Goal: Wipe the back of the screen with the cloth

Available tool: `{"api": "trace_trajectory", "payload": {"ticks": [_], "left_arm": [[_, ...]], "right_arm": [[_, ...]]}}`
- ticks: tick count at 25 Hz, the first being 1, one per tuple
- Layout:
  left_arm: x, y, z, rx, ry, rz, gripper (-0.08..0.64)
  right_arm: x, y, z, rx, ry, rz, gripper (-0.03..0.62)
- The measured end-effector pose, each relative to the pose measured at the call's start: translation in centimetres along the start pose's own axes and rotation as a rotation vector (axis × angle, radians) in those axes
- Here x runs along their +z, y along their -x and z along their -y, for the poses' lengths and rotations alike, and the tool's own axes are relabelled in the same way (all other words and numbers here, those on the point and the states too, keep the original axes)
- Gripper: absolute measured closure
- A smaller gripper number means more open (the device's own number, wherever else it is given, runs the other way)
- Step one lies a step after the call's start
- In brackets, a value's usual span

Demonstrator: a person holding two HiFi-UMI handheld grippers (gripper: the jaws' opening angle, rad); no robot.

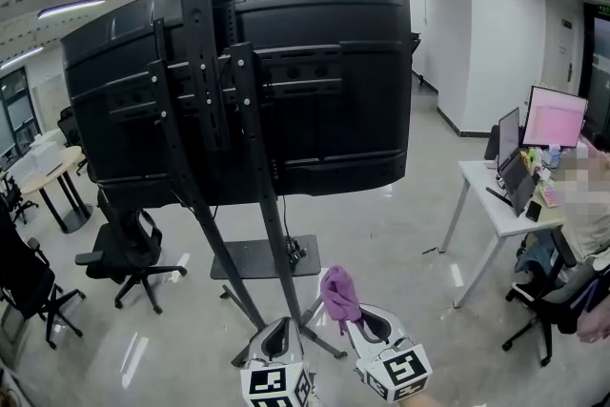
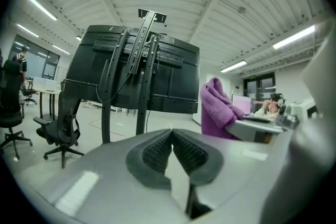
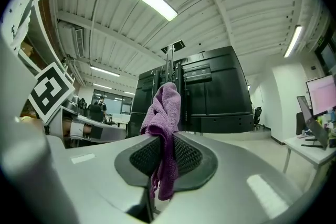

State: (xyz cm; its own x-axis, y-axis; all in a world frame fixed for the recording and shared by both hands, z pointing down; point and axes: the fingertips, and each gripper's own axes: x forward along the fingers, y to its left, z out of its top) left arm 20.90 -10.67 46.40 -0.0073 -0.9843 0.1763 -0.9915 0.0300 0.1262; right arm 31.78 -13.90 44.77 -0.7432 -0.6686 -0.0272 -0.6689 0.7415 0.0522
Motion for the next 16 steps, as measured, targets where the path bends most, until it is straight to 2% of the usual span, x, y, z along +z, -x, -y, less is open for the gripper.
{"api": "trace_trajectory", "payload": {"ticks": [7,16], "left_arm": [[0.5,2.3,1.1,0.015,-0.029,0.024,0.552],[1.3,2.9,3.0,-0.005,-0.065,0.039,0.552]], "right_arm": [[1.3,2.4,-0.8,0.003,-0.002,0.03,0.548],[2.4,4.4,-0.1,-0.009,-0.002,0.061,0.548]]}}
